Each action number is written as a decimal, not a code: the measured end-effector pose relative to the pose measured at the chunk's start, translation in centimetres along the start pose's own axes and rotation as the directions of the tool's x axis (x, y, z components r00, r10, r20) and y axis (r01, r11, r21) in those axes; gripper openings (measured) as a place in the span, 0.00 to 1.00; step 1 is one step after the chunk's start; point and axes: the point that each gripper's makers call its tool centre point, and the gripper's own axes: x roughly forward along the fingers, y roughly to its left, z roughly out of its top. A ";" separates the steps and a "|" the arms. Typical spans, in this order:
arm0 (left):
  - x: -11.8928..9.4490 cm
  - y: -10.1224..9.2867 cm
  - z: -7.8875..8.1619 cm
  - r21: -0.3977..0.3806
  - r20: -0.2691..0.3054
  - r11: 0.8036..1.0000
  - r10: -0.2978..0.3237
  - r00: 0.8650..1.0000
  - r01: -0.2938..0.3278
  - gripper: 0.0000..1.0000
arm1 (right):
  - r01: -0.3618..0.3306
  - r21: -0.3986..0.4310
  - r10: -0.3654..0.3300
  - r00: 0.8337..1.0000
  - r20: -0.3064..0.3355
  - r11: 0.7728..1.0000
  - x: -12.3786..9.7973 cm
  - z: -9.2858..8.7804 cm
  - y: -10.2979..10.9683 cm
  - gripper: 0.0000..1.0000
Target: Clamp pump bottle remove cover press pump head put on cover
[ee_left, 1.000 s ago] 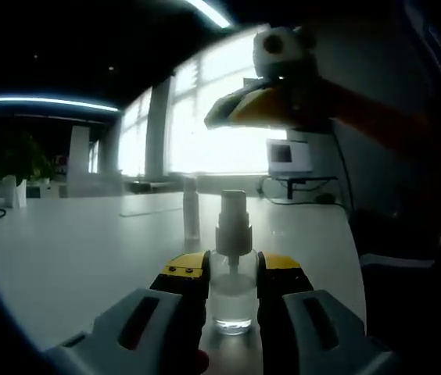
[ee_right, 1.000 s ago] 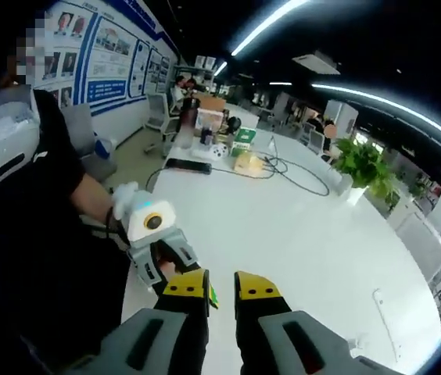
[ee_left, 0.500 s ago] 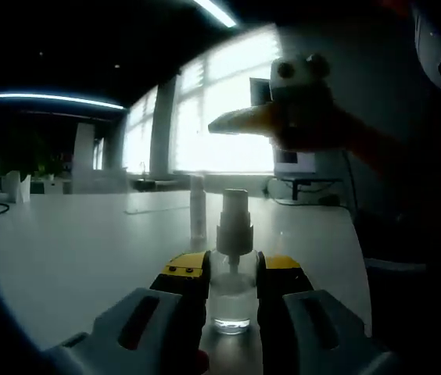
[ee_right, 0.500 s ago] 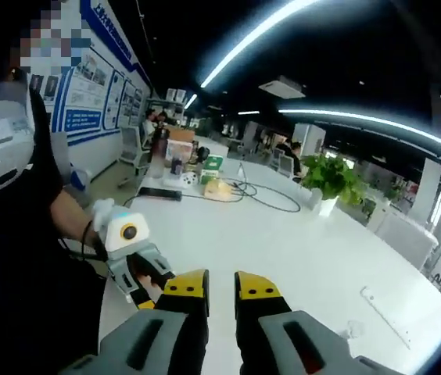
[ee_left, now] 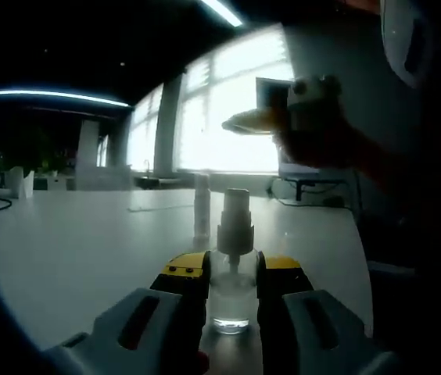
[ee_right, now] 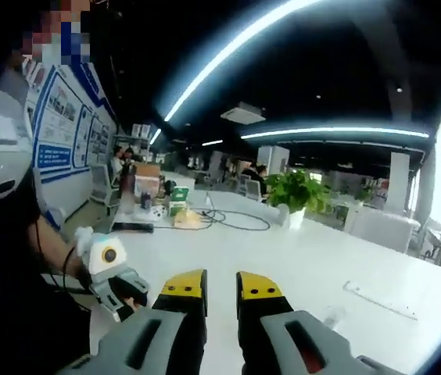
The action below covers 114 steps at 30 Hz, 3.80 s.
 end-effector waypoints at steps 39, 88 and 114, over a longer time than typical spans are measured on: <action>-0.5 0.3 0.1 0.019 0.002 1.000 0.015 1.000 -0.015 0.15 | 0.396 0.115 -0.404 0.913 0.062 0.911 -6.1 -3.7 0.8 0.14; -0.5 0.6 -0.1 0.038 0.001 0.999 0.025 1.000 -0.025 0.15 | 0.611 0.182 -0.611 0.789 -0.066 0.770 -9.1 -11.5 0.7 0.15; -0.4 -0.4 0.1 0.048 -0.002 0.999 -0.011 1.000 0.011 0.15 | 0.635 0.116 -0.622 0.772 -0.128 0.764 -9.2 -14.5 0.8 0.15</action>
